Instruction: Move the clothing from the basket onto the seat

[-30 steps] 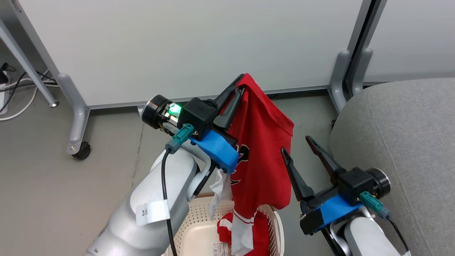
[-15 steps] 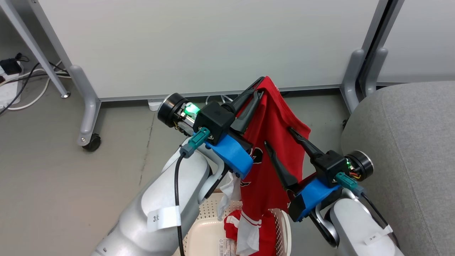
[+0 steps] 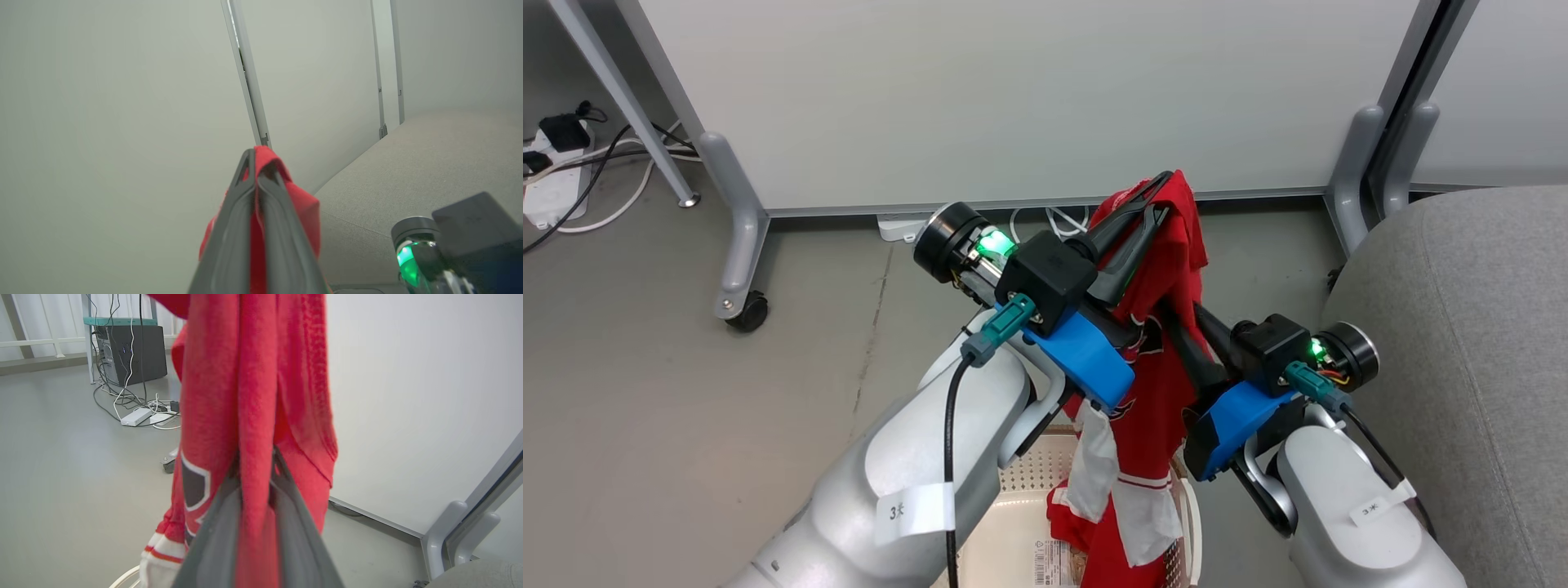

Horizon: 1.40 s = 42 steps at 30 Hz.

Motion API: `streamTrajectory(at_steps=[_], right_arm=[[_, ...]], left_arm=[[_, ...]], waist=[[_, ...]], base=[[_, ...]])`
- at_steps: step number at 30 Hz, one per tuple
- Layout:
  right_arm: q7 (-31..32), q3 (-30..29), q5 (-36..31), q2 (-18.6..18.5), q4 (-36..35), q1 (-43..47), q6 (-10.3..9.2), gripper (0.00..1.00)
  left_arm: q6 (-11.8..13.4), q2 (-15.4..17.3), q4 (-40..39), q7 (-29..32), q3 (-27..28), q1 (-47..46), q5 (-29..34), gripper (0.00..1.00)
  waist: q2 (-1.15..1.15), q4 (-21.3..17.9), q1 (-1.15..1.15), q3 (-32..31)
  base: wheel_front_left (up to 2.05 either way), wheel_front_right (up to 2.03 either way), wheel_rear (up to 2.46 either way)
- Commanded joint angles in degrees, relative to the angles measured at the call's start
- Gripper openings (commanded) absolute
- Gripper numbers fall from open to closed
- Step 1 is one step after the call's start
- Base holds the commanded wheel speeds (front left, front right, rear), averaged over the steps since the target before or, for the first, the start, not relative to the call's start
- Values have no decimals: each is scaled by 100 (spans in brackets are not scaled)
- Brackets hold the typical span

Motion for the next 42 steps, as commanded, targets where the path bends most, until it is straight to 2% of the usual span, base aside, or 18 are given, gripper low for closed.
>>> streamTrajectory(at_steps=[1, 23, 24, 25, 26, 42], right_arm=[[-22, 7, 28, 28, 34, -109, 2, 0], [-22, 1, 57, 50, 35, -83, 2, 0], [-22, -15, 65, 49, 26, -77, 2, 0], [-22, -27, 65, 50, 18, -72, 3, 0], [-22, -36, 70, 50, 13, -69, 2, 0], [-22, -291, 152, 52, -120, -62, 2, 0]], left_arm=[[27, -5, -29, -30, -35, -65, -25, 0], [89, -7, 39, -30, -35, -70, -70, 0], [96, -7, 46, -30, -26, -56, -83, 6], [96, -5, 82, -30, -38, -38, -96, 51], [100, -6, 82, -30, -43, -47, -84, 100], [149, -5, 104, -30, -61, 30, -10, 100]], waist=[[0, 2, 0, -1], [0, -19, 0, -18], [0, -21, 0, -15], [0, -22, 0, -12], [0, -24, 0, -7], [0, -91, 0, 109]], base=[[0, 0, 0], [0, 0, 0], [0, 0, 0], [0, 0, 0], [0, 0, 0], [0, 0, 0]])
